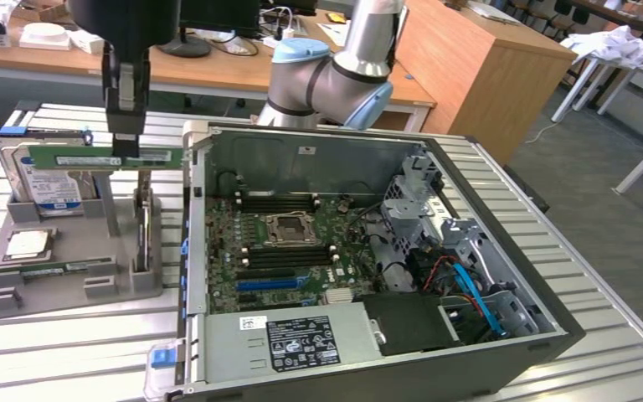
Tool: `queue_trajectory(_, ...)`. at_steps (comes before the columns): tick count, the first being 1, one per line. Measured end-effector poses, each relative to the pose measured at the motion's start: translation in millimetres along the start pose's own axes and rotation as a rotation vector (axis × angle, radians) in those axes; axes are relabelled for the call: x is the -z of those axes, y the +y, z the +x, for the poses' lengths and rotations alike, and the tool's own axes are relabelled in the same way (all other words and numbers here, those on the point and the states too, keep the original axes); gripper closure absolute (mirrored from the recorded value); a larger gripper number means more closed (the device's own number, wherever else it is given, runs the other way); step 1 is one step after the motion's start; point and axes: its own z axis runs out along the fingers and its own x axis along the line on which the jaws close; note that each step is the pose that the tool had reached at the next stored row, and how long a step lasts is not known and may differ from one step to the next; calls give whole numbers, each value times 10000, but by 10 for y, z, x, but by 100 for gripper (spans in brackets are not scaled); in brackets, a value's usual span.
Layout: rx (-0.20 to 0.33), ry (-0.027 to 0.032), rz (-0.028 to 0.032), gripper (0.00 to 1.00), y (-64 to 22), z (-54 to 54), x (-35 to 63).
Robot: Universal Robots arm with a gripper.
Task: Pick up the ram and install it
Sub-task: 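Pick up the ram and move it above insertion slot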
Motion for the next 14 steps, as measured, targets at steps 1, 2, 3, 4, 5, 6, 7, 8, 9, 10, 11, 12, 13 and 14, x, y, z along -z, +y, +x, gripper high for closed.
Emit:
queue_trajectory(1,-1,-1,-5,88,-10,1,0)
queue_trajectory(2,-1,-2,-11,88,-19,2,-1)
queue_trajectory(3,-2,-3,-17,88,-30,4,0)
queue_trajectory(4,-2,-3,-24,88,-41,5,0)
queue_trajectory(5,-2,-4,-31,88,-52,7,-1)
queue_trajectory(6,-2,-5,-38,88,-64,8,-1)
queue_trajectory(7,-2,-6,-46,88,-77,10,-1)
queue_trajectory(8,-2,-8,-52,88,-89,11,-1)
queue_trajectory(9,-3,-9,-60,88,-102,13,-1)
queue_trajectory(10,-3,-9,-68,88,-116,15,0)
queue_trajectory(11,-3,-10,-76,88,-129,17,0)
queue_trajectory(12,-3,-11,-84,88,-144,19,1)
queue_trajectory(13,-3,-13,-93,88,-163,21,1)
queue_trajectory(14,-3,-14,-100,88,-183,24,2)
